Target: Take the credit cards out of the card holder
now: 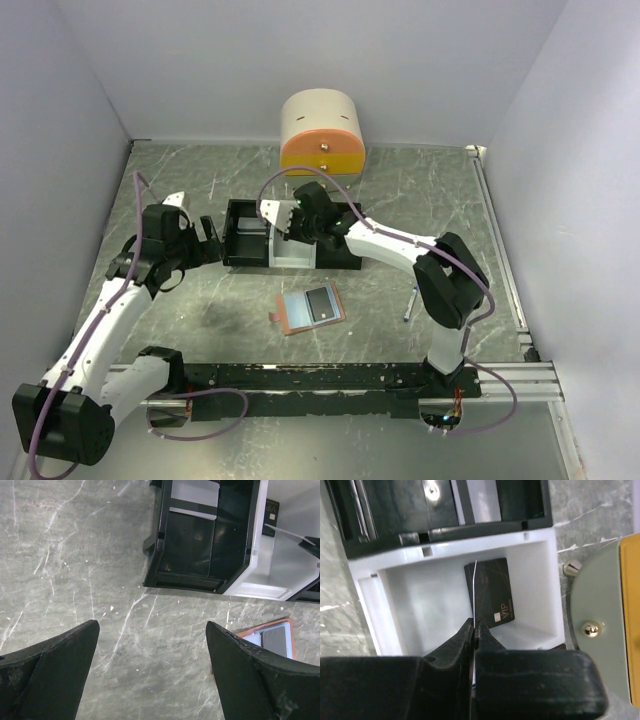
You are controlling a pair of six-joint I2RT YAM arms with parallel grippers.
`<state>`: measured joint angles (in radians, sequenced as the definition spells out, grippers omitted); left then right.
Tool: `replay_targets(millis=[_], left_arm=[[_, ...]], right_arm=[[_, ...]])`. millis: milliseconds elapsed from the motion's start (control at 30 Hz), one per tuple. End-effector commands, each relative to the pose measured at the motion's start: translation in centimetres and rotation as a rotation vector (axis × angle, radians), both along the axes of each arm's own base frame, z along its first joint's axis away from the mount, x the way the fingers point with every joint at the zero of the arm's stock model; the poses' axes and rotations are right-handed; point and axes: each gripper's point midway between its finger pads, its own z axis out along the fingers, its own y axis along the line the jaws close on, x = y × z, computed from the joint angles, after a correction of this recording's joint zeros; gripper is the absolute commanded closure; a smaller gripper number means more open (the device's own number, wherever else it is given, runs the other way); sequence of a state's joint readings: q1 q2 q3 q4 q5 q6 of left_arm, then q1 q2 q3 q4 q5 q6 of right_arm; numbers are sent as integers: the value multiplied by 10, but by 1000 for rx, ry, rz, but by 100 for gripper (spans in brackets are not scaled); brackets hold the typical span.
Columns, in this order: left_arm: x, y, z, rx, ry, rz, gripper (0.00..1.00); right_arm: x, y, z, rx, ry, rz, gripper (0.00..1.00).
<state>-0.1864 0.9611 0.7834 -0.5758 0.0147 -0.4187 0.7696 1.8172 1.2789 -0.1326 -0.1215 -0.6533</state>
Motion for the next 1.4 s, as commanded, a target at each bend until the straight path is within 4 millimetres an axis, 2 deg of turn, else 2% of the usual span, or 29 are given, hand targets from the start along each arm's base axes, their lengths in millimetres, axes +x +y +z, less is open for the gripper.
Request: replay_targets(millis=[0, 100, 267, 400, 433, 567, 800, 1067, 1233, 1267, 1367], left_arm=[[4, 9, 9, 35, -48, 23, 1], [6, 15, 11, 54, -64, 47, 1], [9, 17, 6, 71, -36, 57, 4], [9, 18, 6, 72, -44, 60, 4], [9, 18, 7, 72, -50, 63, 4], [9, 19, 10, 72, -65, 67, 4], [9, 17, 7, 70, -48, 56, 5], [10, 17, 6, 70, -50, 57, 5], [10, 15, 4, 67, -37, 46, 6], [10, 15, 3, 66, -35, 44, 6], [10, 15, 3, 66, -35, 42, 6]], right_arm=[[16, -10, -11, -130, -69, 45, 100], [32, -8, -10, -144, -102, 46, 100], [52, -9, -23, -196, -137, 52, 100], [61, -6, -29, -218, -164, 76, 100], [63, -5, -40, -234, -156, 79, 100], [72, -5, -53, -264, -179, 76, 100], [89, -3, -57, -264, -223, 18, 99], [78, -11, -74, -289, -180, 22, 93], [71, -22, -79, -313, -195, 28, 86], [70, -21, -78, -304, -190, 25, 83], [69, -18, -77, -281, -168, 10, 67]])
